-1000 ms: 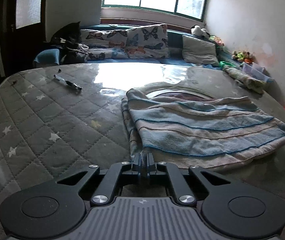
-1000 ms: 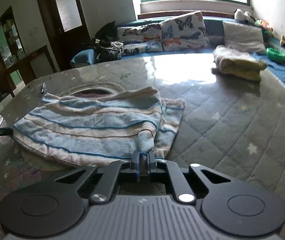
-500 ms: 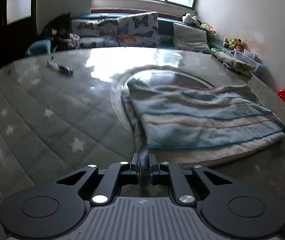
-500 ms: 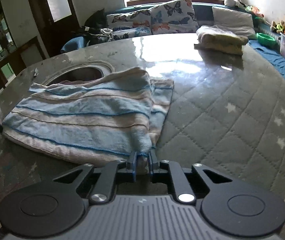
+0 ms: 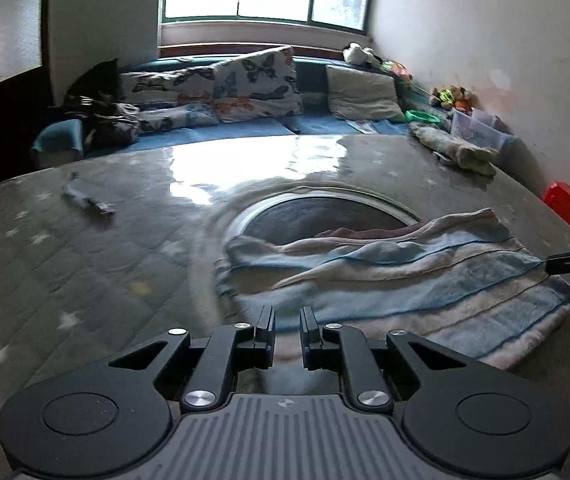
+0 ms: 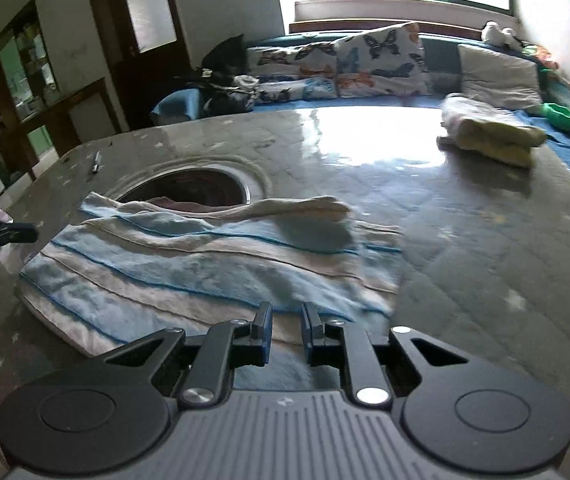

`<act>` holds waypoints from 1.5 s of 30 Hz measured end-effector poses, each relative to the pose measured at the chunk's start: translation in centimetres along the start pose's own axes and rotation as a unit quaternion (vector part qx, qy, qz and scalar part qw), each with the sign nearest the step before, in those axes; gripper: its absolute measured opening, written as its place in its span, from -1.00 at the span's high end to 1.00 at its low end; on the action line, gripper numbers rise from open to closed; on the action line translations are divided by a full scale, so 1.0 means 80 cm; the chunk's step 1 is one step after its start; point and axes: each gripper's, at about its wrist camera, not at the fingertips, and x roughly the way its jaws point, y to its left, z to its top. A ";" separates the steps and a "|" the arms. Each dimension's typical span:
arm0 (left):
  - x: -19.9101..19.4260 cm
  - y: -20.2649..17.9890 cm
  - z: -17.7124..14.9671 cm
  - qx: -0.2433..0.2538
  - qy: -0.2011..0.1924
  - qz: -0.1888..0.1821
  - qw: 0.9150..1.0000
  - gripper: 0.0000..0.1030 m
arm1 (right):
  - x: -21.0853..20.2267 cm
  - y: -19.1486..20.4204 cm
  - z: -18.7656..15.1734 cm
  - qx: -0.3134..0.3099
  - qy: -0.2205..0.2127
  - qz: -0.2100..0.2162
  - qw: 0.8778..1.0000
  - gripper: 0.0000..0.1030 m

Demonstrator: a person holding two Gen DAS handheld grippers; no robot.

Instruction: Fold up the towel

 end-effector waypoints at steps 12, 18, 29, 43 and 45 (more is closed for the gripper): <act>0.063 0.024 0.010 -0.012 0.038 0.003 0.999 0.72 | 0.020 -0.039 -0.006 0.047 0.021 -0.013 0.999 0.74; 0.082 0.022 0.036 -0.001 0.032 -0.011 0.999 0.73 | 0.029 -0.028 0.030 0.031 0.004 -0.007 0.999 0.71; 0.121 0.038 0.051 0.000 0.033 0.023 0.999 0.75 | 0.112 -0.045 0.066 0.058 0.002 -0.015 0.998 0.79; 0.145 -0.009 0.067 0.017 0.041 -0.020 0.999 0.74 | 0.128 -0.023 0.084 0.035 0.008 -0.015 0.999 0.61; 0.154 -0.008 0.068 0.018 0.046 -0.009 0.999 0.74 | 0.132 -0.027 0.085 0.040 0.010 -0.020 0.999 0.61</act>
